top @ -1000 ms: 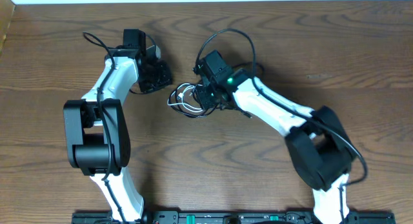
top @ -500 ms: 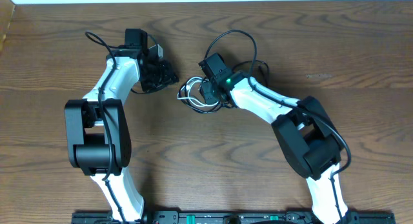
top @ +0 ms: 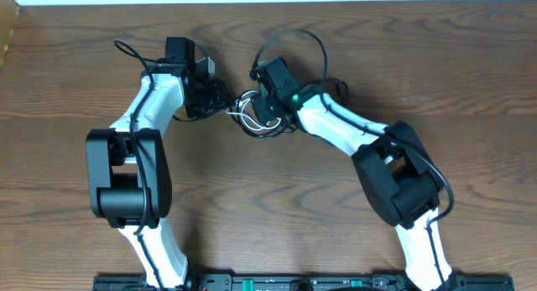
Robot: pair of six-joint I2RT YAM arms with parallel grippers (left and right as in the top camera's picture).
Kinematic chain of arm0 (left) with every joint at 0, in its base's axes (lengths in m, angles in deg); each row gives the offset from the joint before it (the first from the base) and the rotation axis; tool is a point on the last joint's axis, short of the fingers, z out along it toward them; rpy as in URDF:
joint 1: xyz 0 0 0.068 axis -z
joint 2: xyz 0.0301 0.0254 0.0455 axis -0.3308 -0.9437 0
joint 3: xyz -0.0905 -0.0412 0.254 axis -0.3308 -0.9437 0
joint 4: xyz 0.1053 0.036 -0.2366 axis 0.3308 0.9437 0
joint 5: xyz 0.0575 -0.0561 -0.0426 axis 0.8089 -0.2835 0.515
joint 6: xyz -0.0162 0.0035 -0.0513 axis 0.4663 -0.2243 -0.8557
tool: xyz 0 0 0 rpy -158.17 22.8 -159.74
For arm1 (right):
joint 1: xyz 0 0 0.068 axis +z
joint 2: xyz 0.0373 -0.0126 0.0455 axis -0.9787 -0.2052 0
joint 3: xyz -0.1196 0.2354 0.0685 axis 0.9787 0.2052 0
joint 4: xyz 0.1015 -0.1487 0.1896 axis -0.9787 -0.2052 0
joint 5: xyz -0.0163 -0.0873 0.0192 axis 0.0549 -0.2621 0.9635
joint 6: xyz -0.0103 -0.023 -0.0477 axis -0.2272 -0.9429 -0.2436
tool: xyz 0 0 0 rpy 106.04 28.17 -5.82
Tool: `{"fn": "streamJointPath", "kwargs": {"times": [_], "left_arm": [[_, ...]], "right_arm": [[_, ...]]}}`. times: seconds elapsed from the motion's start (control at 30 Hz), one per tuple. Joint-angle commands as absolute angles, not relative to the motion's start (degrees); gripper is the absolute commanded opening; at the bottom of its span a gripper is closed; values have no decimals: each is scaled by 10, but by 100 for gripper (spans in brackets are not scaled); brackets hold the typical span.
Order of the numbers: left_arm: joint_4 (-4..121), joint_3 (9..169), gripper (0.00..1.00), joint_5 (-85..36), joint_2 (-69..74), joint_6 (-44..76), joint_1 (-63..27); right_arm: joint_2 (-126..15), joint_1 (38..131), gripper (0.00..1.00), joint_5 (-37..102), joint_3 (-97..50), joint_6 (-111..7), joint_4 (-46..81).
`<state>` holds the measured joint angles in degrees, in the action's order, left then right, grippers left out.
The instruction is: Untangle cables
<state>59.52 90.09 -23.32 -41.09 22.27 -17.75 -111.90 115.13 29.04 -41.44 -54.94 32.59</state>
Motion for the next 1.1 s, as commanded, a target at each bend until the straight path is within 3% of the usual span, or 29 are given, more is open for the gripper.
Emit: {"fn": "streamJointPath", "kwargs": {"times": [0.0,0.17,0.37,0.63,0.7,0.77,0.8,1.07], "left_arm": [[595,898,47,-226,-409,218,-177],[595,898,47,-197,-409,217,-177],[616,898,47,-60,-409,144,-180],[616,898,49,-66,-409,143,-181],[616,898,50,-66,-409,143,-181],[616,898,52,-68,-409,143,-181],[616,898,53,-68,-409,143,-181],[614,898,59,-150,-409,164,-188]], "right_arm": [[-1079,1158,49,364,-431,-553,320],[-1084,1175,55,391,-428,-560,293],[-1103,1188,61,371,-428,-583,298],[-1150,1189,63,311,-428,-583,341],[-1163,1192,49,312,-428,-580,352],[-1163,1193,7,311,-428,-582,356],[-1160,1192,1,312,-428,-581,358],[-1101,1188,1,311,-429,-575,367]]}}
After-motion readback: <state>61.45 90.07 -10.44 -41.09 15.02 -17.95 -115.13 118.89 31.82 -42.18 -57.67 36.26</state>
